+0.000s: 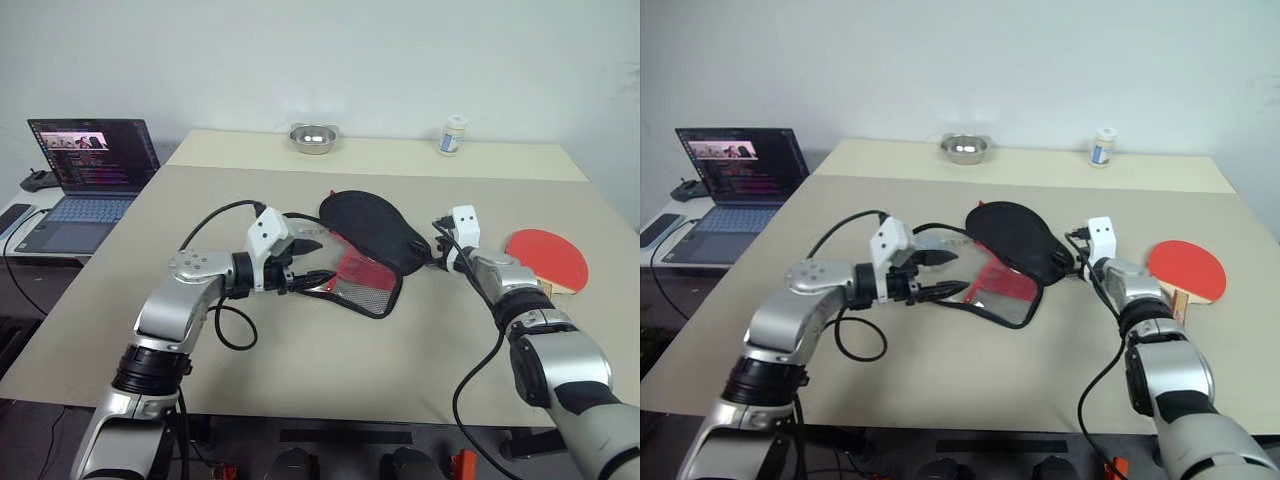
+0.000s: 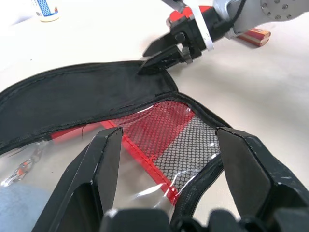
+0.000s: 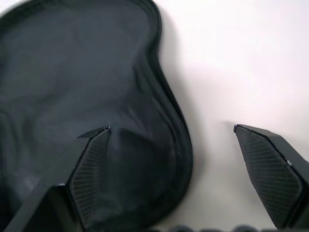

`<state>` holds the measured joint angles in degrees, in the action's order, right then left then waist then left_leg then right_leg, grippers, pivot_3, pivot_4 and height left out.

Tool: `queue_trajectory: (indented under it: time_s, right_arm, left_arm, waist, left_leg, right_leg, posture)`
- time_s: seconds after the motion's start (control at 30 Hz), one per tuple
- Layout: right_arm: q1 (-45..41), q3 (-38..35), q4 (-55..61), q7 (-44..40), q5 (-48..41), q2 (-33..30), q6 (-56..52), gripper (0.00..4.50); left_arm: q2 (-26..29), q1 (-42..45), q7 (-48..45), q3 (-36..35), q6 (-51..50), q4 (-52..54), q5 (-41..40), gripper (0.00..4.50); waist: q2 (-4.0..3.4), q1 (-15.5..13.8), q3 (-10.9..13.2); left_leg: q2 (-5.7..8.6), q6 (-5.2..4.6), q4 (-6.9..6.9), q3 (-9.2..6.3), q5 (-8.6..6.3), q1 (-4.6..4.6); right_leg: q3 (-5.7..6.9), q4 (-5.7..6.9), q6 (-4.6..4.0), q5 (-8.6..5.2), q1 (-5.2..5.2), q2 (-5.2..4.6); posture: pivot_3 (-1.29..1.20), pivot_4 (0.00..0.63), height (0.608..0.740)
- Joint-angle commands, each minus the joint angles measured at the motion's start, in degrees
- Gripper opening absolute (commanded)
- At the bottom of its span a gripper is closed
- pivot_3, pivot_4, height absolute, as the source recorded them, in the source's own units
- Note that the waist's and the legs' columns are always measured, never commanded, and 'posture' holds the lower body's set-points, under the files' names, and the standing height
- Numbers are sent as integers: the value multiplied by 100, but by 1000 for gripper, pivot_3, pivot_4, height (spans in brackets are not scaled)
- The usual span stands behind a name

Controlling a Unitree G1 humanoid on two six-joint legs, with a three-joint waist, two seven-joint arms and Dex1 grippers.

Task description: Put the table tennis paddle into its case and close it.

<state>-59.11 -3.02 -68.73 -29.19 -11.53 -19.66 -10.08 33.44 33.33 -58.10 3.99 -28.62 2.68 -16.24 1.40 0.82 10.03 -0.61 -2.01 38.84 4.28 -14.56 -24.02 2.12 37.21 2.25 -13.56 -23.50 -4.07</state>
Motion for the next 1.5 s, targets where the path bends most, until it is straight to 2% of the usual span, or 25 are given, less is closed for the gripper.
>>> queue_trajectory:
  time_s: [0.03,0.13,0.47,0.57,0.7,0.87,1.03,1.13,1.3,1.4,1.5]
  right_arm:
    - [-126,-93,-124,26,145,103,154,4320]
    - [-97,-113,-158,38,241,185,192,3601]
    - [33,51,119,442,714,462,888,60]
    - [63,-67,298,545,646,559,917,26]
    - [84,-651,827,891,95,716,458,26]
    - [455,-1657,2141,1999,-742,653,-740,26]
    - [1138,-2305,3785,3019,-1271,695,-1979,26]
    - [1992,-3007,5874,4231,-2017,1132,-3307,26]
    - [3063,-3334,8717,5698,-3052,2235,-4844,26]
    - [3446,-3263,9850,6389,-3676,2936,-5408,26]
    - [3456,-3132,10220,6947,-4055,3405,-5463,26]
  left_arm:
    - [166,50,-130,-191,-57,276,-258,3359]
    - [304,24,-173,-180,-54,295,-292,3365]
    - [267,186,1,-110,-176,347,-310,3365]
    - [247,197,25,-97,-175,345,-317,3365]
    - [193,220,26,-90,-144,304,-325,3365]
    - [41,317,-33,9,-1,106,-268,3365]
    - [-107,433,-114,115,170,-124,-222,3365]
    - [-282,583,-245,256,361,-407,-186,3365]
    - [-390,776,-433,357,629,-780,-131,3365]
    - [-453,918,-542,415,773,-1024,-100,3365]
    - [-528,1039,-624,464,884,-1229,-74,3365]
  waist:
    - [0,27,0]
    - [0,77,0]
    - [-4,106,2]
    - [-5,106,3]
    - [-7,105,5]
    - [-8,66,5]
    - [-8,64,5]
    - [-10,19,6]
    - [-18,74,11]
    - [-20,97,11]
    - [-28,94,16]
  left_leg:
    - [0,0,0,0,0,2]
    - [-1,0,0,-2,0,5]
    - [-6,17,-2,-4,10,15]
    - [-6,21,-2,-4,12,16]
    - [-5,27,-3,-4,16,15]
    - [-5,30,-2,-12,17,14]
    - [-2,22,-3,-18,13,12]
    - [-4,22,-6,-24,13,6]
    - [-8,27,-12,-25,16,1]
    - [-10,28,-12,-27,17,7]
    - [-6,27,-10,-27,17,8]
  right_leg:
    - [0,0,0,0,0,0]
    - [-1,3,-2,1,3,-2]
    - [-5,20,-8,3,2,0]
    - [-5,25,-8,2,1,0]
    - [-7,36,-9,2,-3,-1]
    - [-3,43,-14,-1,-3,-6]
    - [0,42,-17,-3,-2,-11]
    - [5,44,-23,-7,-4,-13]
    - [2,58,-28,-10,-21,-10]
    - [1,66,-31,-14,-24,-4]
    - [-1,65,-32,-16,-24,1]
  posture:
    - [0,150,740]
    - [0,150,740]
    - [0,150,740]
    - [0,150,740]
    - [0,150,740]
    - [0,150,740]
    - [0,150,740]
    - [0,150,740]
    - [0,150,740]
    - [0,150,740]
    - [0,150,740]
